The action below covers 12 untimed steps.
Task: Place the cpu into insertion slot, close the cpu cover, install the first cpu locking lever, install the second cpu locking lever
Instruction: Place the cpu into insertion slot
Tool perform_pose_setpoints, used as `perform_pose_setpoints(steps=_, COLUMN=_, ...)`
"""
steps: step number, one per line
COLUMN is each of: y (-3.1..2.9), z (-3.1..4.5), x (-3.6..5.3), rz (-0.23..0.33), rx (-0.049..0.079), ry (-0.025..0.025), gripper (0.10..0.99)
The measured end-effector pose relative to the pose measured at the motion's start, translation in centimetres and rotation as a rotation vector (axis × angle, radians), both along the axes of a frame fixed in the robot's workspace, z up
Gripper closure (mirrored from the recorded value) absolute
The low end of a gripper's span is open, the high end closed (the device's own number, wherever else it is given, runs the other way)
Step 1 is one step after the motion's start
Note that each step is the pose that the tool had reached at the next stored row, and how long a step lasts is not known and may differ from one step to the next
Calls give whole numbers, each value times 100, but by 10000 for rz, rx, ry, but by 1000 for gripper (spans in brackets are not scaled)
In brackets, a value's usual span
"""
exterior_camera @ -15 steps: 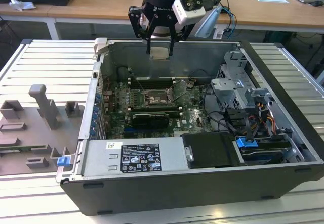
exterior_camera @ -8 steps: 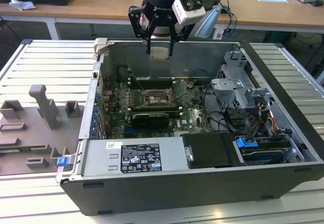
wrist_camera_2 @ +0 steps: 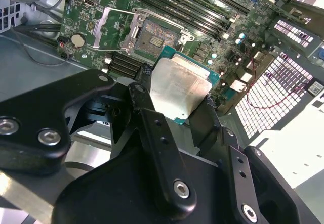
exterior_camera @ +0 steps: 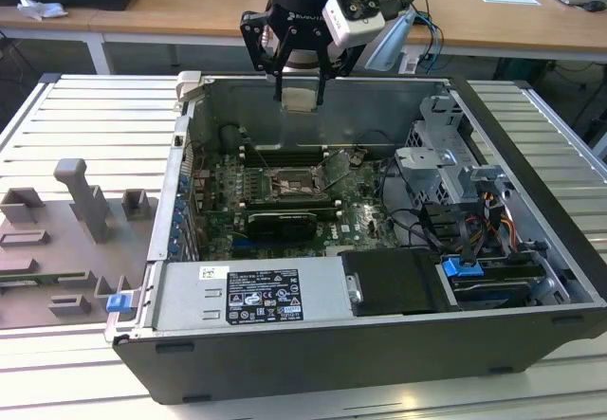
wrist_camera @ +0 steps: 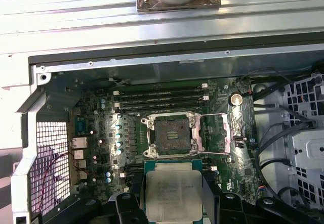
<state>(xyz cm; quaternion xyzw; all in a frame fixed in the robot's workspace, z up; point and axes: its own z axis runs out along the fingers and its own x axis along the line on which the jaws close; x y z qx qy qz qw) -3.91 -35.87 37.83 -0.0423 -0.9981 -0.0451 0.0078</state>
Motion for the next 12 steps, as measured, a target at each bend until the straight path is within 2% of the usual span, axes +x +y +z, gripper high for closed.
perform_pose_setpoints(steps=12, y=0, z=-11, x=0, rz=0, rx=0, ry=-1, gripper=545)
